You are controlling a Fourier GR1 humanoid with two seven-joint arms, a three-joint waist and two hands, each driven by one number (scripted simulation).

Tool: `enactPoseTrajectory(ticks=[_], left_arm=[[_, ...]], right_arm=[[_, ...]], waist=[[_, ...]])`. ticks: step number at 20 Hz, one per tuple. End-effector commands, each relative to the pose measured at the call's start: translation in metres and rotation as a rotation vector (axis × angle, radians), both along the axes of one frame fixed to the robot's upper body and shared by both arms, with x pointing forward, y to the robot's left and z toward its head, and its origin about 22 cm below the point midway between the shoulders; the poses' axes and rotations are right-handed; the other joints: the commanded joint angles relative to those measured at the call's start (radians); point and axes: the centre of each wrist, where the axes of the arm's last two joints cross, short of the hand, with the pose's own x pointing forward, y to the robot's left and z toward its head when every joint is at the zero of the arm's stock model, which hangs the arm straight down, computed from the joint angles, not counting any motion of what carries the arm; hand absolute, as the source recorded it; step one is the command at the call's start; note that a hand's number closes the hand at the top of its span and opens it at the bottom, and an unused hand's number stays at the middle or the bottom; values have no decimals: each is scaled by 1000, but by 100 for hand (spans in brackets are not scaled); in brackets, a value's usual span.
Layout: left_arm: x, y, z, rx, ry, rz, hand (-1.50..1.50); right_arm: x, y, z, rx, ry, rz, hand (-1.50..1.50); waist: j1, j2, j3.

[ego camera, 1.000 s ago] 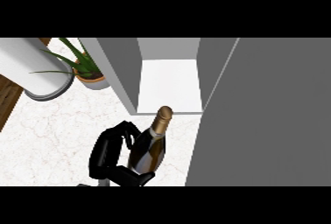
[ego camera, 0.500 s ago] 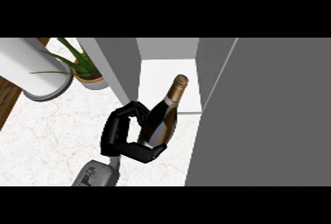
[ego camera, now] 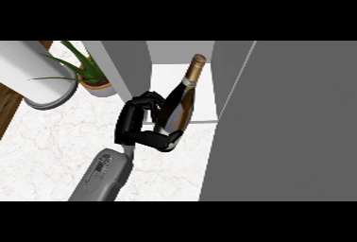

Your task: Pick up the wine, place it into the cabinet and close the cabinet

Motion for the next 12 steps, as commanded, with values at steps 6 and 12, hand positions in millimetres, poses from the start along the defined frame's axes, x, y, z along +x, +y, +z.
enactPoseTrajectory(ticks=[6,12], left_arm=[[26,-25,-5,13,-6,-9,150],[44,-35,-4,5,39,12,150]], right_arm=[[-38,-11,36,107,-4,69,-150],[-38,-11,37,99,-14,98,-150]], waist=[[-15,1,-1],[-31,4,-1]])
